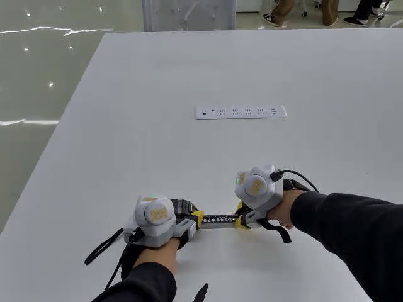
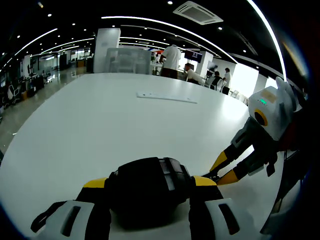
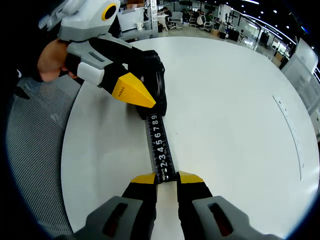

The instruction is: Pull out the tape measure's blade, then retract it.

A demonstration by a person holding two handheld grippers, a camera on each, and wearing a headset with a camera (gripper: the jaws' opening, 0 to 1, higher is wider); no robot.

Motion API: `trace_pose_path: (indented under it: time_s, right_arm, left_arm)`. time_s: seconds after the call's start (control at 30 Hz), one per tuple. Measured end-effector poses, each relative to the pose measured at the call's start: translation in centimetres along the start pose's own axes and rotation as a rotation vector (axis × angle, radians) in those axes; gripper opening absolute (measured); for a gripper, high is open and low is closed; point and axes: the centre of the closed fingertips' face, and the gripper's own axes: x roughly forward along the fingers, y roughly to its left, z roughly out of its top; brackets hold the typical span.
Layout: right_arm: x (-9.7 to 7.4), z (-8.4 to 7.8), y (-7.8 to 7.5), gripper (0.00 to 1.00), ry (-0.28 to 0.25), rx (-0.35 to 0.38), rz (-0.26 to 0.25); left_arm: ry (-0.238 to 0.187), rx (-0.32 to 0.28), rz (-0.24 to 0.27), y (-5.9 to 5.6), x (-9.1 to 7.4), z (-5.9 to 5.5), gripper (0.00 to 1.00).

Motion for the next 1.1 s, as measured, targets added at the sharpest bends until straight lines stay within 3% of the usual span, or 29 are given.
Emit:
trace_pose_path:
  time_s: [0.47, 1.1]
  right_arm:
    - [0.9, 1.9, 0.4, 0.11, -0.028, 0.004, 0.001]
    - [1.7, 3.2, 0.9, 0.11, -0.062, 0.023, -0.007]
  left_arm:
    - [0.000, -0.004, -0.004, 0.0, 0.0, 0.0, 0.59]
    - [-0.002, -0.006, -0.006, 0.0, 0.1, 0.0, 0.59]
